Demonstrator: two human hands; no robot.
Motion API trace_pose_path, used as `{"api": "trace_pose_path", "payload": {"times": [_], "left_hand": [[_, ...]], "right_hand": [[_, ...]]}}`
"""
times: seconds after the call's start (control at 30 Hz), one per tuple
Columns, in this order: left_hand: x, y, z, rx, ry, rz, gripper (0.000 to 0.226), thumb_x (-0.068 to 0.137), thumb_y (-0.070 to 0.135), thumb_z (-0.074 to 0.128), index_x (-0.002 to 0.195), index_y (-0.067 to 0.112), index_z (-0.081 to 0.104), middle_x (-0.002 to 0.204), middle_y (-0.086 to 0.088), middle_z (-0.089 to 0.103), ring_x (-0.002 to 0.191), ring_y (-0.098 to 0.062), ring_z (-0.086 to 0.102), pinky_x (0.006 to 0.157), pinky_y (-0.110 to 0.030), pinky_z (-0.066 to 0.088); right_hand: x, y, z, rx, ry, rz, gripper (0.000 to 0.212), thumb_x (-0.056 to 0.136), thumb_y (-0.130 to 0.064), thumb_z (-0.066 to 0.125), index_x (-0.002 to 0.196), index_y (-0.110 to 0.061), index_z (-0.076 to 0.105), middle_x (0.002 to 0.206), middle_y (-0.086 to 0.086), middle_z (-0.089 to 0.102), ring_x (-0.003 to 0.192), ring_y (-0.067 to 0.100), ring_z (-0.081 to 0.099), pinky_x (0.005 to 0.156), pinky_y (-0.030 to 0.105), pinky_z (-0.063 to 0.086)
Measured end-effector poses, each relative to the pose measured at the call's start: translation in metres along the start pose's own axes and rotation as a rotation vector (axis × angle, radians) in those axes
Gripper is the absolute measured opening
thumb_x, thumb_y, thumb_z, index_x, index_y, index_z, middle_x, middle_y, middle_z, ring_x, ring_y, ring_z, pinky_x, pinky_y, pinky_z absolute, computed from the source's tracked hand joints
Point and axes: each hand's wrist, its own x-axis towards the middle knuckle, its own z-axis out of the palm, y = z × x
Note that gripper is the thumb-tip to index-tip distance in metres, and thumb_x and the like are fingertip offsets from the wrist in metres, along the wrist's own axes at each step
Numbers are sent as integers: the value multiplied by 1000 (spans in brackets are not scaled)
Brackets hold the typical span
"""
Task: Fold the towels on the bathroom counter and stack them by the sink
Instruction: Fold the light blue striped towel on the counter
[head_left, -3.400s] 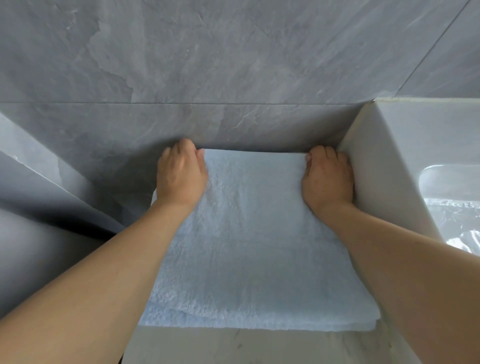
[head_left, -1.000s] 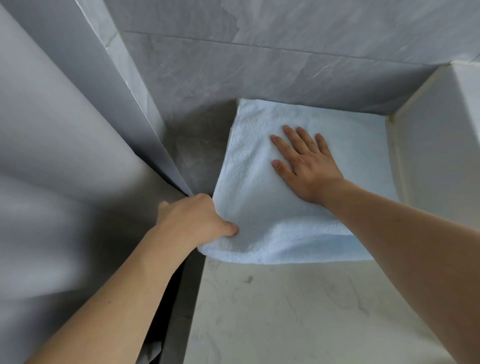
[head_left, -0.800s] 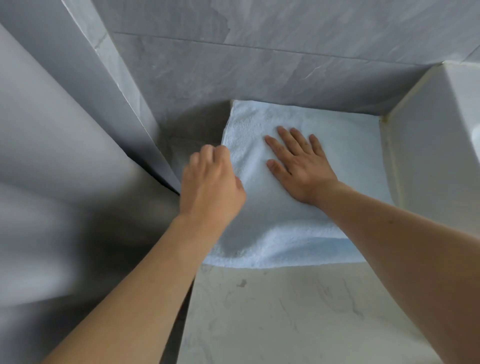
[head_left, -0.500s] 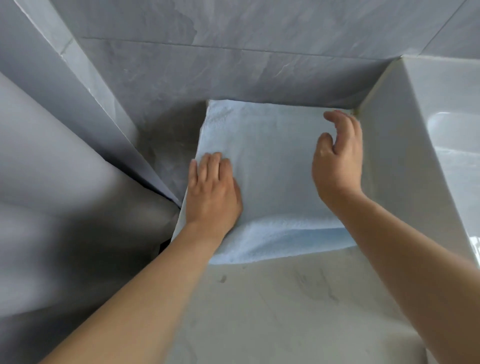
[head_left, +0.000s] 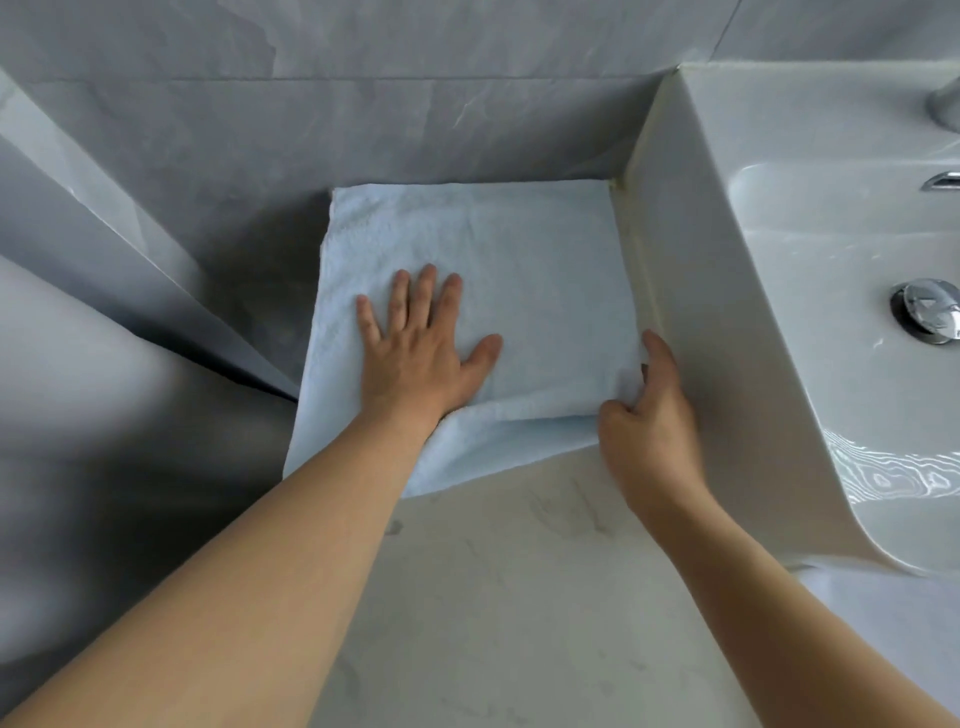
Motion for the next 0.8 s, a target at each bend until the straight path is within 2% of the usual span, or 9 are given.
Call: {"api": "trace_pose_path", "payload": {"times": [0.1, 0.2, 0.27, 0.4, 0.5, 0.57, 0.63, 0.7, 0.8], "left_hand": [[0, 0, 1, -11, 13, -5, 84, 87, 76, 13, 157, 31, -2, 166, 5, -9, 152, -20, -15, 118, -58, -11], [1, 0, 2, -20, 31, 0, 84, 87, 75, 13, 157, 31, 0, 166, 4, -8, 152, -20, -13, 118, -58, -10], [1, -1, 3, -18, 38, 2, 85, 86, 75, 12, 157, 31, 1, 166, 4, -7, 152, -21, -13, 119, -58, -10], [1, -2, 5, -25, 52, 8, 85, 85, 75, 12, 157, 31, 3, 166, 4, -4, 152, -21, -10, 119, -58, -9], [1, -2, 6, -34, 65, 13, 83, 87, 74, 15, 157, 31, 4, 166, 4, -3, 152, -21, -10, 119, -57, -9], [0, -2, 5, -32, 64, 12, 83, 87, 74, 16, 157, 31, 3, 166, 4, -4, 152, -21, -11, 119, -57, -9], [-1, -2, 4, -26, 57, 12, 83, 87, 75, 14, 157, 31, 3, 166, 4, -5, 152, -21, -11, 119, -57, -9], [-1, -1, 4, -23, 49, 12, 84, 86, 75, 11, 157, 31, 2, 166, 4, -5, 152, -20, -12, 119, -56, -9], [-1, -1, 4, -29, 43, 2, 84, 86, 75, 13, 157, 32, 3, 166, 5, -5, 152, -19, -12, 119, -55, -10]], "right_hand": [[2, 3, -5, -45, -41, -46, 82, 72, -13, 41, 147, -39, 23, 127, 3, 58, 107, 30, 59, 88, 44, 54], [7, 5, -9, -110, -138, -137, 90, 77, -3, 43, 149, -48, 10, 134, 1, 51, 108, 24, 54, 85, 28, 46], [15, 5, -11, -194, -209, -189, 94, 80, 0, 45, 151, -47, 5, 134, 5, 51, 111, 27, 54, 84, 23, 39], [23, -1, -19, -233, -148, -215, 77, 85, -13, 52, 149, -38, 18, 105, 5, 62, 79, 26, 58, 65, 24, 42], [18, -9, -26, -26, -43, -120, 55, 84, -16, 46, 136, -31, 35, 72, -6, 54, 59, 4, 53, 44, 19, 36], [13, -14, -31, 73, -20, -65, 46, 84, -12, 41, 127, -28, 39, 62, -5, 45, 50, 7, 47, 41, 22, 34], [8, -18, -36, 72, -46, -32, 42, 85, -8, 35, 122, -26, 38, 64, 0, 46, 53, 15, 45, 44, 27, 33], [4, -20, -40, -40, -62, -44, 42, 85, -3, 33, 121, -24, 36, 64, 4, 47, 52, 21, 44, 44, 28, 27], [-2, -17, -43, -406, -117, -154, 44, 86, 2, 36, 126, -17, 34, 73, 6, 50, 56, 24, 44, 48, 32, 25]]}}
